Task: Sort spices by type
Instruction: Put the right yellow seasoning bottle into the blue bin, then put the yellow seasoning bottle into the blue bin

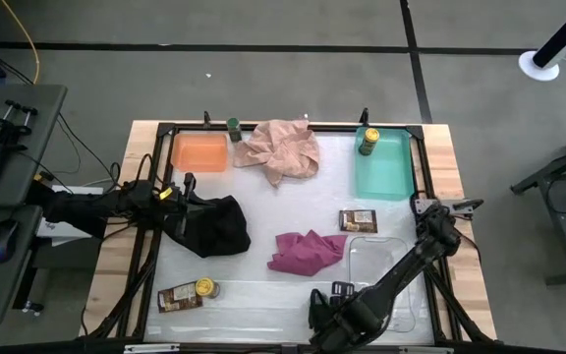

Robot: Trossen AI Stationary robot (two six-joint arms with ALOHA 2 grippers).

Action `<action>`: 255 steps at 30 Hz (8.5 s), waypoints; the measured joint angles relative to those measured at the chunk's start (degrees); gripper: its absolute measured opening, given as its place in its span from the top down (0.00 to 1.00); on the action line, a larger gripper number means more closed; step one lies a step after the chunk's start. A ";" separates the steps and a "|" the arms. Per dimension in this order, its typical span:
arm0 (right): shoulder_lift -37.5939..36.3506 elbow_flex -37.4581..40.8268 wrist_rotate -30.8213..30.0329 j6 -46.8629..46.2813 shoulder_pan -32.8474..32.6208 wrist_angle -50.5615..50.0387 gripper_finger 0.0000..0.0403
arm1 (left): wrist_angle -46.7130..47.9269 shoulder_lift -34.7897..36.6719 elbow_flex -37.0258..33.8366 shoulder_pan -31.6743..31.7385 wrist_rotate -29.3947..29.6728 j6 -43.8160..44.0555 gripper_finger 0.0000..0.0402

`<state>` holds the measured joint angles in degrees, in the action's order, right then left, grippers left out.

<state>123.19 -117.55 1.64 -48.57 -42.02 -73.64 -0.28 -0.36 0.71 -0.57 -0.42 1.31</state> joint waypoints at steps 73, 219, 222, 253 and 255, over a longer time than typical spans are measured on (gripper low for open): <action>-33.97 52.91 -7.18 27.92 99.80 20.46 0.18 | -0.02 0.00 0.00 0.01 0.00 0.00 1.00; -47.55 36.47 0.16 31.07 53.18 14.80 0.19 | 54.03 -89.76 60.98 -46.51 12.43 47.52 0.37; -47.55 36.47 0.48 31.70 52.60 14.60 0.19 | 53.92 -88.93 60.96 -44.91 12.34 49.00 0.50; -47.78 49.45 -9.18 39.18 45.45 50.55 0.19 | 21.24 -83.04 72.00 16.19 -4.99 -7.97 0.53; -46.66 49.45 -12.42 40.19 45.52 50.72 0.19 | 17.37 -84.02 72.00 17.72 -8.52 -8.00 0.53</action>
<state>76.53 -68.10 -10.78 -8.38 3.49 -22.92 17.09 -84.38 72.71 17.15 -8.94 -6.69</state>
